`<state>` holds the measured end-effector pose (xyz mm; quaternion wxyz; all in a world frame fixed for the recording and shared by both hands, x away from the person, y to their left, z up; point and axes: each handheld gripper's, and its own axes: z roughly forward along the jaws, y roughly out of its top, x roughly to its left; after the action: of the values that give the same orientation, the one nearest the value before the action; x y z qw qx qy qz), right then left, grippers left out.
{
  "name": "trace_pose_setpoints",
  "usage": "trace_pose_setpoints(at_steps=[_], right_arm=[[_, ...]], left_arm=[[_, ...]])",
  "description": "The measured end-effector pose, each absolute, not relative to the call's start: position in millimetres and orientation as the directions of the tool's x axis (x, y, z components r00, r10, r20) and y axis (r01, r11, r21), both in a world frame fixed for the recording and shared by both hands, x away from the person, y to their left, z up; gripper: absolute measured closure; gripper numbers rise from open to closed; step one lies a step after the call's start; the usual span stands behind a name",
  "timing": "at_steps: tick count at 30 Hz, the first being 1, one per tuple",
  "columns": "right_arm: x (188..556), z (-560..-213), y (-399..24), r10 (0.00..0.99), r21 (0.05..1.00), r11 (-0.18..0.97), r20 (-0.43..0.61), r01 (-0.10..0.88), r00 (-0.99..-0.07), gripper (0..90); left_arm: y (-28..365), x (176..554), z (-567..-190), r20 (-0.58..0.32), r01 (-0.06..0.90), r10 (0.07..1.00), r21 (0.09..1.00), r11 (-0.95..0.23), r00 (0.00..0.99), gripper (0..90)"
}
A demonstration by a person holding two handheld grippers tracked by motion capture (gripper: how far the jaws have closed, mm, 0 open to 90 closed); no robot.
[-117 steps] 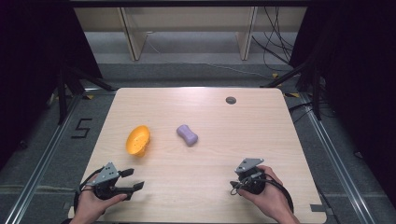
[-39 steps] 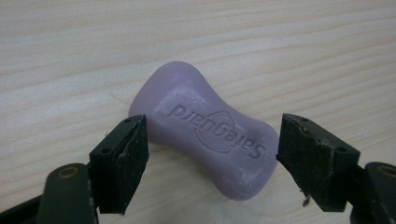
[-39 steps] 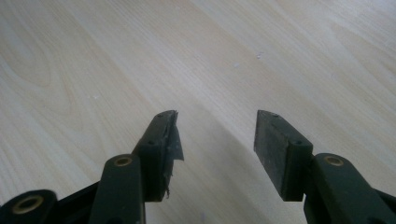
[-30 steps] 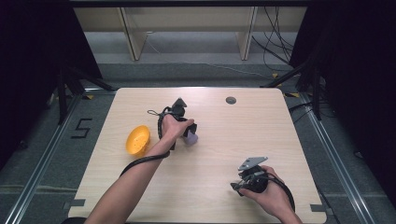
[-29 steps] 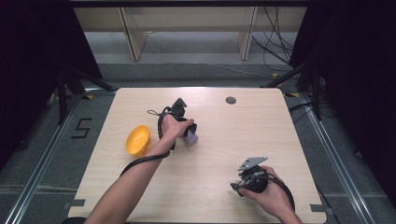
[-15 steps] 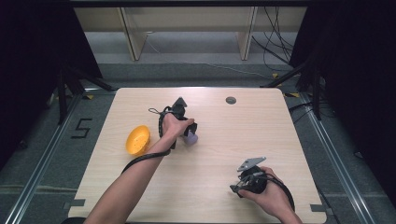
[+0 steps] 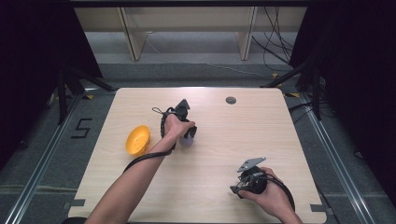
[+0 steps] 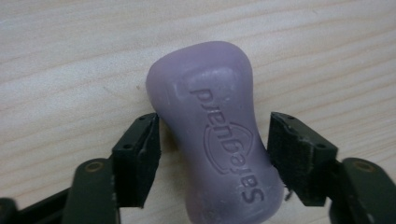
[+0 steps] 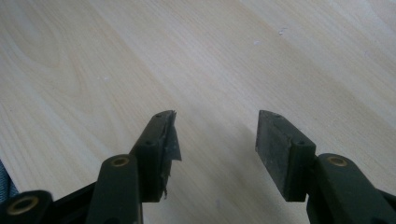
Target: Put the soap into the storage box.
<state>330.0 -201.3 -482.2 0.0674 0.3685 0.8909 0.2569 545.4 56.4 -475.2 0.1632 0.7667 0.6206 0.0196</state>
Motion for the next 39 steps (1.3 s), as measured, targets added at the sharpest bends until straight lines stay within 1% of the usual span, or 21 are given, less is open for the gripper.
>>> trace_pose_setpoints(at_steps=[1,3,6,9,11,14,15,16,19,22,24,28,29,30,32,33,34,36,37,39], right_arm=[[329.8,-482.1,-201.2,0.691,0.506,0.596,0.072,0.623,-0.719,47.7],[329.9,-482.3,-201.2,0.690,0.506,0.597,0.071,0.622,-0.720,47.7],[330.2,-483.4,-201.4,0.684,0.509,0.601,0.072,0.616,-0.726,47.7],[330.1,-482.5,-201.8,0.678,0.502,0.605,0.081,0.617,-0.731,47.7],[330.1,-482.6,-202.0,0.677,0.503,0.606,0.080,0.616,-0.731,47.6],[328.0,-481.3,-201.4,0.695,0.488,0.596,0.084,0.637,-0.714,47.5],[328.5,-481.7,-201.6,0.691,0.491,0.600,0.080,0.632,-0.718,47.5],[328.4,-481.8,-201.6,0.691,0.491,0.599,0.081,0.632,-0.718,47.4],[328.4,-481.8,-201.7,0.691,0.490,0.599,0.082,0.633,-0.718,47.4],[327.8,-481.7,-201.1,0.712,0.475,0.587,0.081,0.655,-0.697,47.3],[327.9,-481.8,-201.2,0.707,0.476,0.590,0.084,0.652,-0.702,47.3],[328.4,-483.4,-200.7,0.702,0.484,0.595,0.076,0.642,-0.708,47.2],[328.4,-483.3,-200.9,0.703,0.481,0.596,0.075,0.643,-0.707,47.1],[329.8,-484.5,-201.2,0.682,0.496,0.607,0.076,0.621,-0.728,47.2],[329.3,-484.3,-200.9,0.684,0.494,0.606,0.078,0.624,-0.726,47.1],[326.7,-483.8,-199.2,0.708,0.482,0.583,0.094,0.654,-0.700,47.1],[326.1,-483.4,-198.9,0.716,0.476,0.578,0.095,0.663,-0.692,47.1],[328.3,-483.6,-200.8,0.702,0.481,0.596,0.077,0.643,-0.708,47.1],[327.9,-483.0,-201.0,0.716,0.470,0.589,0.073,0.658,-0.694,47.1],[328.0,-483.1,-201.0,0.715,0.470,0.590,0.075,0.656,-0.696,47.0]], left_arm=[[57.4,545.8,-474.9,-0.158,0.939,0.954,0.277,-0.205,0.255,38.5],[55.7,544.7,-474.3,-0.151,0.939,0.954,0.272,-0.211,0.258,42.3],[55.5,543.8,-473.7,-0.115,0.925,0.945,0.270,-0.268,0.307,46.9],[54.3,544.2,-474.1,-0.108,0.922,0.943,0.271,-0.276,0.314,46.9],[56.1,545.2,-472.9,-0.087,0.913,0.932,0.252,-0.322,0.353,46.4],[53.9,545.1,-477.2,-0.074,0.909,0.937,0.281,-0.308,0.340,40.6],[55.4,545.8,-477.2,-0.066,0.907,0.932,0.267,-0.327,0.355,39.1],[53.5,545.7,-478.9,-0.074,0.912,0.941,0.284,-0.297,0.330,38.2],[53.9,546.2,-479.4,-0.072,0.910,0.940,0.283,-0.303,0.335,38.1],[54.0,546.1,-480.3,-0.072,0.907,0.937,0.284,-0.310,0.343,39.3],[55.0,547.0,-479.4,-0.072,0.908,0.929,0.255,-0.334,0.362,40.9],[53.6,546.7,-479.0,-0.063,0.902,0.925,0.256,-0.347,0.374,47.4],[53.7,547.0,-479.0,-0.062,0.901,0.924,0.256,-0.350,0.377,47.8],[53.9,547.4,-478.8,-0.064,0.901,0.924,0.253,-0.352,0.378,48.0],[53.7,547.8,-478.4,-0.062,0.900,0.922,0.250,-0.357,0.383,48.4],[54.0,547.6,-478.9,-0.055,0.895,0.918,0.254,-0.367,0.392,48.5],[54.2,547.5,-478.6,-0.052,0.892,0.915,0.253,-0.376,0.400,48.6],[52.4,546.3,-478.6,-0.055,0.893,0.917,0.257,-0.370,0.395,48.7],[53.1,545.7,-479.1,-0.050,0.887,0.912,0.261,-0.382,0.407,48.8],[53.2,544.7,-478.9,-0.049,0.881,0.906,0.261,-0.395,0.421,48.9]])
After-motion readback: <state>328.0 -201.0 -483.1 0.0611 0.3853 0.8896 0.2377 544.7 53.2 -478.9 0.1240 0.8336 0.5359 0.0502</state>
